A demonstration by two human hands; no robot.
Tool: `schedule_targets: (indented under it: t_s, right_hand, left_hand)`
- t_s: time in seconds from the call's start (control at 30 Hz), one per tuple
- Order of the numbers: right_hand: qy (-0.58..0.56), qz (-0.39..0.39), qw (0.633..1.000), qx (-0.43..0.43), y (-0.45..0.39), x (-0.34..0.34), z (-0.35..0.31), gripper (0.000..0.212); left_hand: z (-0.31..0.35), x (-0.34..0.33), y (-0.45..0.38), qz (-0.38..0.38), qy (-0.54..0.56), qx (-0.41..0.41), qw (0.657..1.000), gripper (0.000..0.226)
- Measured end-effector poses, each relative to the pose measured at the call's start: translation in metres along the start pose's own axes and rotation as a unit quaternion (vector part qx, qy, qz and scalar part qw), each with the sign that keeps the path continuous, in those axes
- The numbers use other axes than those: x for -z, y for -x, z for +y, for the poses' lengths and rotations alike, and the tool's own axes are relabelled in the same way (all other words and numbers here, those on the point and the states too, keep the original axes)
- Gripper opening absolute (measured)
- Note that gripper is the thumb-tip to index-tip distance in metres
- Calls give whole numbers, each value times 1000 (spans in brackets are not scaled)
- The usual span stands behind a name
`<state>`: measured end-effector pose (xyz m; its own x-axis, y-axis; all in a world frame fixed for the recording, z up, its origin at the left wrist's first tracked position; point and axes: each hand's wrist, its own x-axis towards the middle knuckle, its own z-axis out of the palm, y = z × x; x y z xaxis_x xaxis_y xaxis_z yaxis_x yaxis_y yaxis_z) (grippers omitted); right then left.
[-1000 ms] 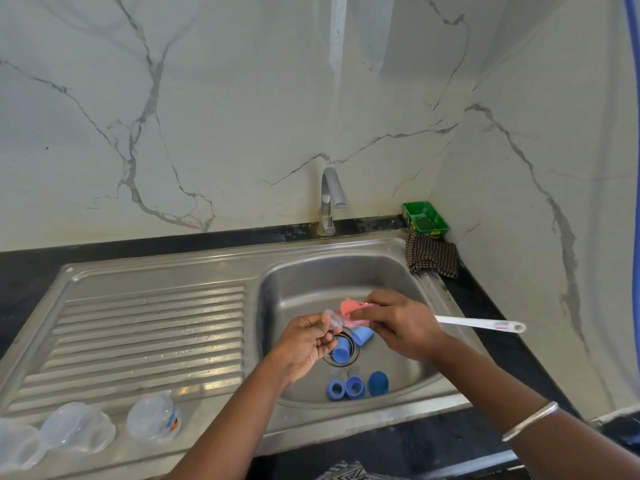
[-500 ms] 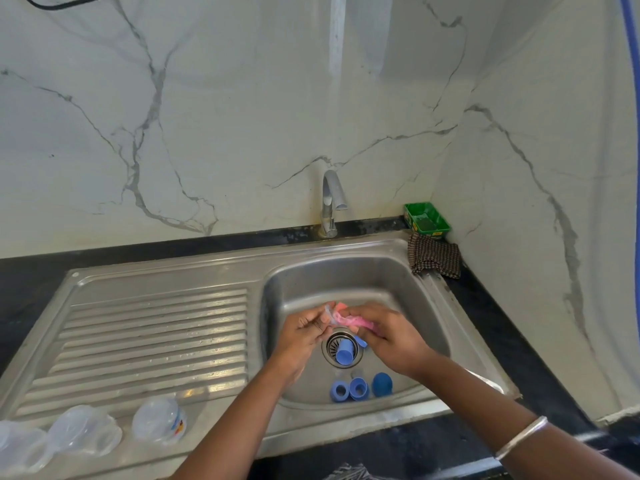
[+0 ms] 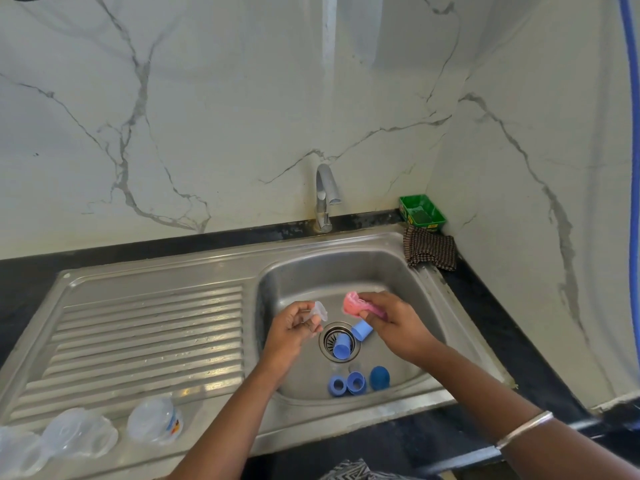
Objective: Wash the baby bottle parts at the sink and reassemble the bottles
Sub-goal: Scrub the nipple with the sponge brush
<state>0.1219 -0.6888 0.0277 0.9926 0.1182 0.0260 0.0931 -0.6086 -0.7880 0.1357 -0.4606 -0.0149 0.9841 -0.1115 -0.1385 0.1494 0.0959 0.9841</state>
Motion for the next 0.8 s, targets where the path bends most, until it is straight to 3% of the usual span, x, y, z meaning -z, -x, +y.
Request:
schedule_targets:
  t_s: [0.3, 0.43, 0.53, 0.8]
  right_hand:
    - [-38, -27, 997, 59, -9, 7, -13, 34]
    - [-58, -26, 996, 63, -16, 8, -7, 30]
    - [-71, -63, 993, 72, -18, 10, 2, 30]
    - [-56, -120, 987, 93, -23, 20, 26, 45]
  left_hand:
    - [1, -22, 5, -11, 109, 64, 992, 26]
    - [2, -37, 2, 1, 151, 74, 986, 16]
    - [8, -48, -3, 6, 174, 80, 981, 18]
    - [16, -79, -13, 54, 114, 71, 990, 21]
